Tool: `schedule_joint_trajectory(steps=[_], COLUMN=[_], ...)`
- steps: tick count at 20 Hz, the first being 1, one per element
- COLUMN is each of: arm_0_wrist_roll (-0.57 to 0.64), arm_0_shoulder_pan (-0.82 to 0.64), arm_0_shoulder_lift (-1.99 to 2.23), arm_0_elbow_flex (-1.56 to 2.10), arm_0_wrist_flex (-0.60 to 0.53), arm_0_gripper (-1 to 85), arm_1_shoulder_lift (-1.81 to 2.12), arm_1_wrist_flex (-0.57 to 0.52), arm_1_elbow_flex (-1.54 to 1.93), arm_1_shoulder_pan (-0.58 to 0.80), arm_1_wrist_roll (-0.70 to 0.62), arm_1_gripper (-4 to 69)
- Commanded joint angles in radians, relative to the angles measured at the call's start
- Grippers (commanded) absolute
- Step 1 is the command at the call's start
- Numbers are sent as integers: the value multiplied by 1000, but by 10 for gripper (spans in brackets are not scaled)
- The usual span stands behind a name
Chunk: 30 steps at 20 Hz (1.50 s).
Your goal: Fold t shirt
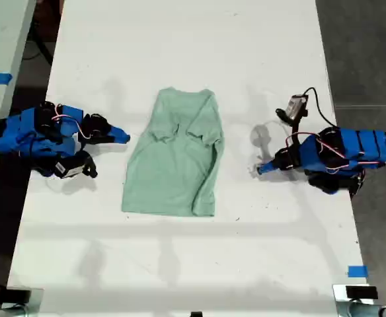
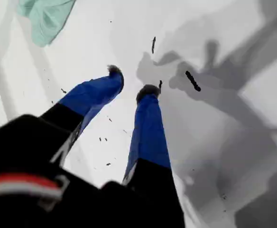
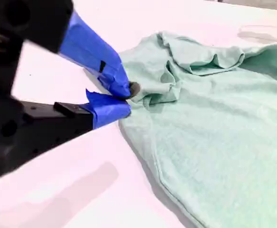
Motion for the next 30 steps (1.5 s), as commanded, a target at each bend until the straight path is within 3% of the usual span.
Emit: schedule_joint_trajectory(steps=[1,10,13,15,20,26,30], arm_0_wrist_roll=[-8,-25,-161,-241,-316,-506,-492], arm_0_shoulder_pan=[-8,15,120,207,425,630,680], arm_0_shoulder_lift=[5,5,-78,-466,-1223,-1439,-1546], arm_0_elbow_flex=[17,8,-153,-400,-1103,-1213,-1213], arm_0_wrist_flex=[-20,-20,2,14,302,371,295], arm_0_gripper=[-1,-1,-1,-1,-1,221,257], arm_1_shoulder_lift=[12,12,12,12,12,12,12], arm_1_wrist_flex=[-23,-23,-23,-23,-23,-23,-23], arm_1_elbow_flex=[60,60,60,60,60,60,60], arm_1_shoulder_pan=[80,78,80,89,89,92,91], arm_1_wrist_roll=[-155,-156,-155,-158,-158,-163,-161], arm_1_gripper=[107,106,107,108,104,106,111])
